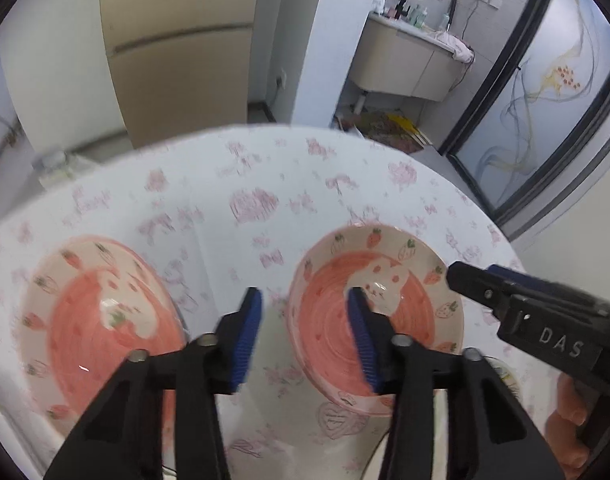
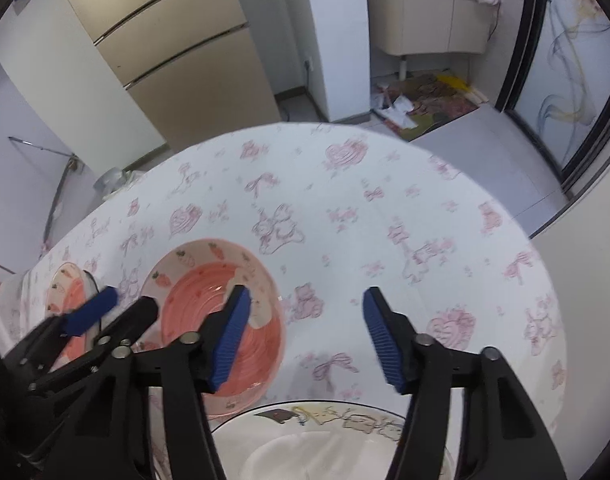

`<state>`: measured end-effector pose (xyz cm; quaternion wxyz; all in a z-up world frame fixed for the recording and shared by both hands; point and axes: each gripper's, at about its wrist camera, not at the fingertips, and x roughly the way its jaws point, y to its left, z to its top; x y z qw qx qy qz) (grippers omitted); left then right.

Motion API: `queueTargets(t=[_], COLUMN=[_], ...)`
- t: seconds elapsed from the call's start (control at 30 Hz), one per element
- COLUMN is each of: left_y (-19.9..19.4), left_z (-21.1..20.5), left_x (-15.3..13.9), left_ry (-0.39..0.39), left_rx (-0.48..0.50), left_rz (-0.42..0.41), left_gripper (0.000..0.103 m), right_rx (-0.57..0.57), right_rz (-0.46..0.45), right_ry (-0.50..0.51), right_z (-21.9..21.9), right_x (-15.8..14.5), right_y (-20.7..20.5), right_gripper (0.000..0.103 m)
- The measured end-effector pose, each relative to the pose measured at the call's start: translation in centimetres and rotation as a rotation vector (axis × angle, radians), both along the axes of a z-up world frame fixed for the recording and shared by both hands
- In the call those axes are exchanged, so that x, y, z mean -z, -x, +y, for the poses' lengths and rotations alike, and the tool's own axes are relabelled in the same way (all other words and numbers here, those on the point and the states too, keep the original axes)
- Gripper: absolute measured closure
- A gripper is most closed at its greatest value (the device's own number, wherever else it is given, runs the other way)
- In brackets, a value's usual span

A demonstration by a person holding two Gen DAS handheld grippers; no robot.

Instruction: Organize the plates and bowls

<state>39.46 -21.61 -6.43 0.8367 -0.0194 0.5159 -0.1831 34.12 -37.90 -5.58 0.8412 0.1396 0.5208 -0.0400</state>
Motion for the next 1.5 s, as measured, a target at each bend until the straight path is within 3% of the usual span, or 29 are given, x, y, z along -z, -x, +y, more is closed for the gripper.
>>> queueTargets(t=[0.07, 0.17, 0.43, 0.53, 0.6, 0.77, 0.93, 1.2, 1.5], left_y=[-0.1, 0.0, 0.4, 0.3, 0.3, 0.1, -0.2, -0.4, 1.5], left_z=[0.1, 0.0, -1.3, -1.5, -1.4, -1.0, -0.2, 1.0, 2.4], left_x=[0.3, 0.4, 0.7, 1.2, 1.1, 1.0, 0.8, 0.3, -4.2], left_ry=[-0.011, -0.022, -0.117, -0.143, -0.134, -0.109, -0.081, -0.008, 0.017], left_rx=[-0.01, -0.008, 0.02, 0.025, 0.024, 0.022, 0.002, -0.004, -0.019], left_rz=[-0.003, -0.01, -0.071, -0.079, -0.075, -0.067, -0.061, -0.031, -0.128], left_gripper=[0.068, 0.068, 0.073, 0.073, 0.073, 0.077, 0.088, 0.088, 0.089], right_rx=[-0.016, -0.038, -0.045, 0.016, 0.01, 0.013, 0.003, 0.011, -0.014], right_rz=[0.026, 0.054, 0.11, 0.154, 0.172, 0.143, 0.144, 0.115, 0.003], right_ry=[-0.007, -0.021, -0.015, -0.12, -0.146, -0.21, -0.229, -0.315, -0.407], right_z=[0.2, 0.7, 1.8, 1.1, 1.1, 0.7, 0.9, 0.2, 0.5], right_x=[0.6, 1.4, 3.3, 5.0, 5.8, 5.8, 5.5, 5.1, 1.5], right_y=[-0.5, -0.9, -1.7, -2.2, -2.4, -2.2, -2.1, -2.1, -1.0], right_gripper=[0.067, 0.074, 0.081, 0.082, 0.087, 0.095, 0.094, 0.09, 0.086])
